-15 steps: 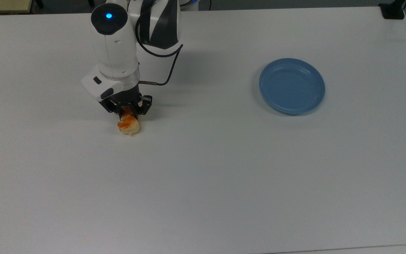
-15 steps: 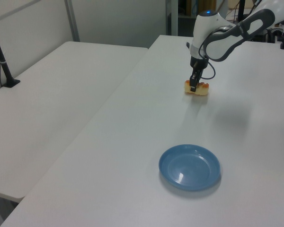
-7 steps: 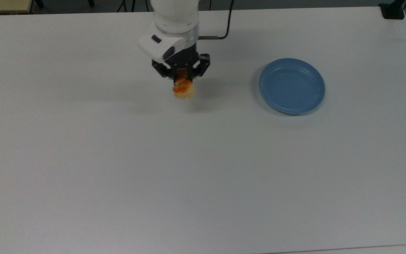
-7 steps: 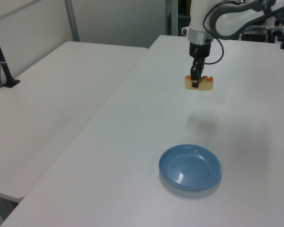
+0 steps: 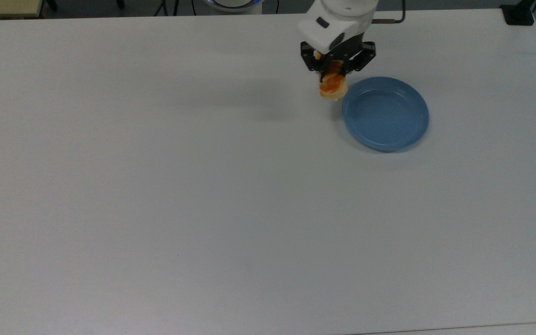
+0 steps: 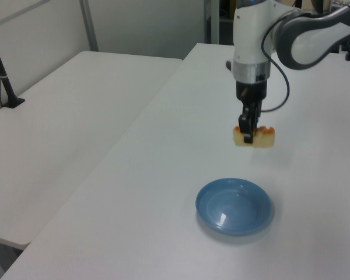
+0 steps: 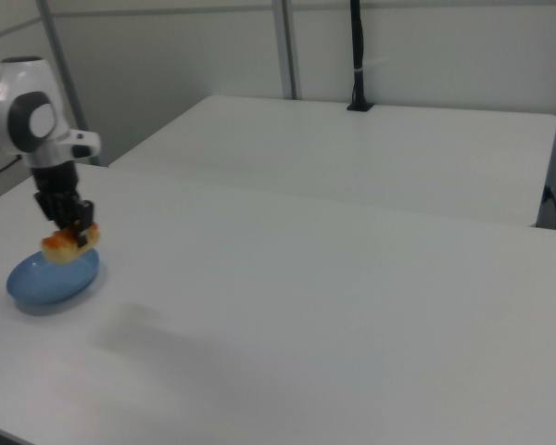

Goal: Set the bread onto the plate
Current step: 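Lift the bread roll and carry it over the blue plate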

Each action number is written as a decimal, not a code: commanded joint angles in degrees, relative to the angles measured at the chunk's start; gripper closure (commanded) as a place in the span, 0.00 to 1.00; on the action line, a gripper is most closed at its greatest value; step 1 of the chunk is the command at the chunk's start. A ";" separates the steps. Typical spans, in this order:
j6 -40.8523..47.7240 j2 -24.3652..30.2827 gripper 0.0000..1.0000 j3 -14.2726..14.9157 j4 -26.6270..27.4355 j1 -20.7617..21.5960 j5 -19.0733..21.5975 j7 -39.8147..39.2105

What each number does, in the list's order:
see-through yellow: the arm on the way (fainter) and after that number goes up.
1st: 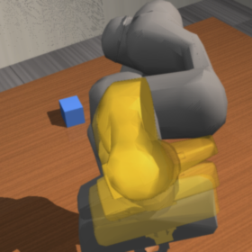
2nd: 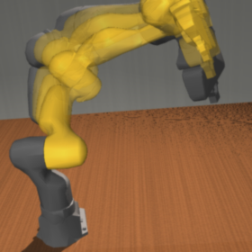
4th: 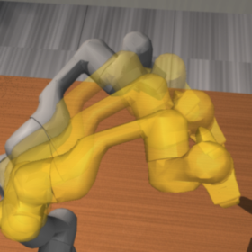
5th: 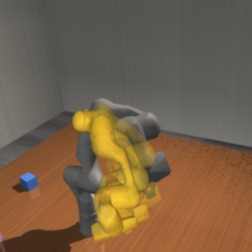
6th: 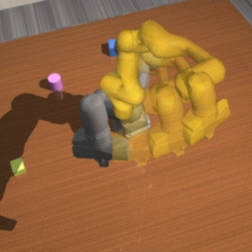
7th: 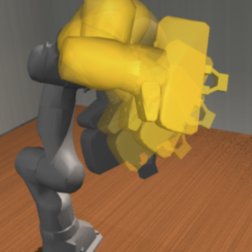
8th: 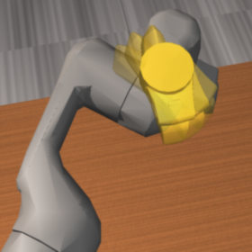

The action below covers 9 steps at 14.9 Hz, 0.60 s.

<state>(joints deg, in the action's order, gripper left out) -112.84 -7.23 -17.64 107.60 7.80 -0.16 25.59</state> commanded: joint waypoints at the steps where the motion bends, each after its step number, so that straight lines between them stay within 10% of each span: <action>1: -2.37 -3.47 0.61 -2.58 -1.24 3.34 0.86 7.00; 9: -12.93 -14.11 0.60 -2.58 -7.57 9.08 -4.23 15.97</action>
<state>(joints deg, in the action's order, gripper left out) -124.51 -17.11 -20.73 104.39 15.57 -1.61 37.99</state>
